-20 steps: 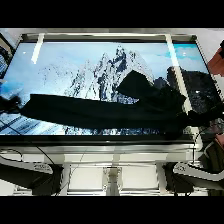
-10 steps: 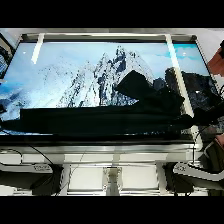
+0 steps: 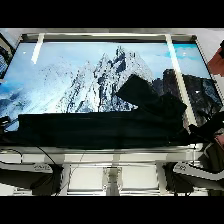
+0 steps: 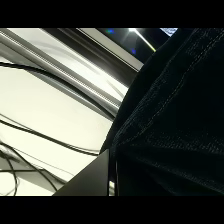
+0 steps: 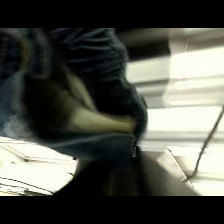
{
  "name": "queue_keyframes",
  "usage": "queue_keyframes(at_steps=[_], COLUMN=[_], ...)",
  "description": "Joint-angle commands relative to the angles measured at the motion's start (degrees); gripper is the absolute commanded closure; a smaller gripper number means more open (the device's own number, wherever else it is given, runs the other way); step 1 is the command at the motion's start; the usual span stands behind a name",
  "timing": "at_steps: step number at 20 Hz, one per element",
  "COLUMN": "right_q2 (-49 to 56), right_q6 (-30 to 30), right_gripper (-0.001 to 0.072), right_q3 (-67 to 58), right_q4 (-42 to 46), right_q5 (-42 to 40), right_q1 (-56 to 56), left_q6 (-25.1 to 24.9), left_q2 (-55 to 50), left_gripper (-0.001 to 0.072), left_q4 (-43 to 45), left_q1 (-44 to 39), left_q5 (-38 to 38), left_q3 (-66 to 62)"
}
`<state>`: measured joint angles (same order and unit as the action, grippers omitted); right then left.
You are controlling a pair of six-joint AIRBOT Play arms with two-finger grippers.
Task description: Fold the clothes and pants, and hang the long-sleeved shirts on hangers.
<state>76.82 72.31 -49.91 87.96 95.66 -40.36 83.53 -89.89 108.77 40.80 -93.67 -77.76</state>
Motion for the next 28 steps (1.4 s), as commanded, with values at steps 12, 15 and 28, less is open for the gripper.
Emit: queue_keyframes(at_steps=[12, 15, 28], right_q2=[-0.1, 0.0, 0.2], right_q6=[0.6, 0.0, -4.5], right_gripper=[0.0358, 0.028, 0.0272], right_q3=[-17.4, -18.0, -17.9], right_q4=[-8.2, -21.8, -24.2], right_q5=[-5.3, -12.9, -23.1], right_q1=[-2.6, -2.1, 12.4], left_q6=[-1.9, -5.1, -5.6], left_q2=[4.3, 4.1, -28.0], left_gripper=[0.0068, 0.0075, 0.0074], left_q4=[-20.1, -49.4, -68.0], left_q1=[-8.6, -19.0, -61.9], left_q5=[4.6, 14.6, 35.2], left_q3=[-6.5, -8.1, -32.3])
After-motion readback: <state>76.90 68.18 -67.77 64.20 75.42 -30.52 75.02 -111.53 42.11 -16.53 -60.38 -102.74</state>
